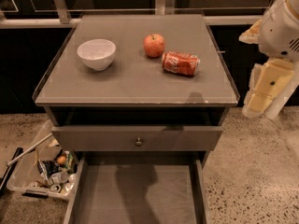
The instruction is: Place coke can into middle drawer
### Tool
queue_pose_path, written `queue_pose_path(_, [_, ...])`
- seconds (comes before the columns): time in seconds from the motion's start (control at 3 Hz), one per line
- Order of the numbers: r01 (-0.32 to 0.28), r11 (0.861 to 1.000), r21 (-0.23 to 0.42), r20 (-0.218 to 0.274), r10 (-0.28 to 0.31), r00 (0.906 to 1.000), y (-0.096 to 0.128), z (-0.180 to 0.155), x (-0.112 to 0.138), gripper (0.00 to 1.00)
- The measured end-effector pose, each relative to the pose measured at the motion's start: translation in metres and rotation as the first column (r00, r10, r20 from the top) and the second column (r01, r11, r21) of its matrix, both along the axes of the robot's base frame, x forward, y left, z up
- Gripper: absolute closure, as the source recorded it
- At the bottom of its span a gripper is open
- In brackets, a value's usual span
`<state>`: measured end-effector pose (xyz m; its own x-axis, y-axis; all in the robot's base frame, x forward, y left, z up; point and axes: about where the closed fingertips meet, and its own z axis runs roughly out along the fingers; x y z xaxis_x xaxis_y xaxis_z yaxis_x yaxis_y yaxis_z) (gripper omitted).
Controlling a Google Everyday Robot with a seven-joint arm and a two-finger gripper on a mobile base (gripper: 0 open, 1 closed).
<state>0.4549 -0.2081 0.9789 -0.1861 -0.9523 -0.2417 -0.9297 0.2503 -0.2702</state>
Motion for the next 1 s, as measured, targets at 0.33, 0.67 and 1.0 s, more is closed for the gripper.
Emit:
queue_pose_path(0.33, [-0.029,0.999,0.041,0.046,0.027,0.9985,0.009,0.001,0.023,0.0])
queue_pose_path(0.67, [-0.059,0.994,0.092,0.083,0.052,0.9952,0.017,0.0,0.049,0.0])
queue_pose_path(1.0, [-0.087,0.988,0.125,0.113,0.073,0.9909,0.027,0.001,0.076,0.0])
